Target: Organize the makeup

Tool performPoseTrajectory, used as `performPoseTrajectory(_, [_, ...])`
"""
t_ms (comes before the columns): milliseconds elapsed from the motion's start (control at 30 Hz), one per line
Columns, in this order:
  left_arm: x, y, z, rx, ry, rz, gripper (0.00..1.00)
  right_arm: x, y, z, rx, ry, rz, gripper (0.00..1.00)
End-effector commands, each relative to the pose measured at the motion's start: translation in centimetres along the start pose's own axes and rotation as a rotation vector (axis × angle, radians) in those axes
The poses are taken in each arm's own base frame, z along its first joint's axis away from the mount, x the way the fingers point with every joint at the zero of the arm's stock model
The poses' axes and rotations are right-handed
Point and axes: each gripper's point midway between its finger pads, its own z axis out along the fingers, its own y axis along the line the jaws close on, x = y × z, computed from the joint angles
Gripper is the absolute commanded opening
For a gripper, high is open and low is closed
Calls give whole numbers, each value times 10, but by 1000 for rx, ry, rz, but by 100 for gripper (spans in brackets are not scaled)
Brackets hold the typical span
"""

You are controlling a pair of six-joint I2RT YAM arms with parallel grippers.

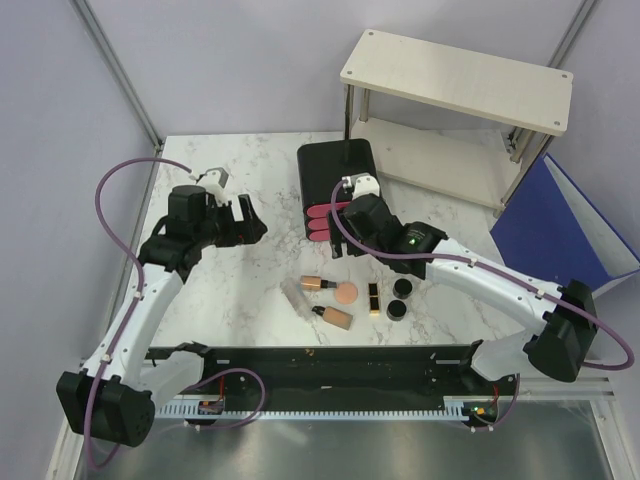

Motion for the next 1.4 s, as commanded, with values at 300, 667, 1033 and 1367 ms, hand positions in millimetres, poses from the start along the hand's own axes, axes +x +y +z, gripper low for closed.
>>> performPoseTrajectory(300, [-74, -118, -10, 493, -4, 134, 98, -46, 3, -15, 12, -132, 5, 98])
performPoseTrajectory(667, [-122, -158, 35, 480, 6, 73, 2, -42, 6, -2, 30, -124, 33, 97])
performPoseTrajectory(1033, [-115, -182, 108, 394, 115, -29, 2, -48, -16, 28, 219, -186, 65, 97])
performPoseTrajectory(1367, [-84, -163, 145, 281, 216, -79, 2, -62, -18, 51, 298, -227, 40, 93])
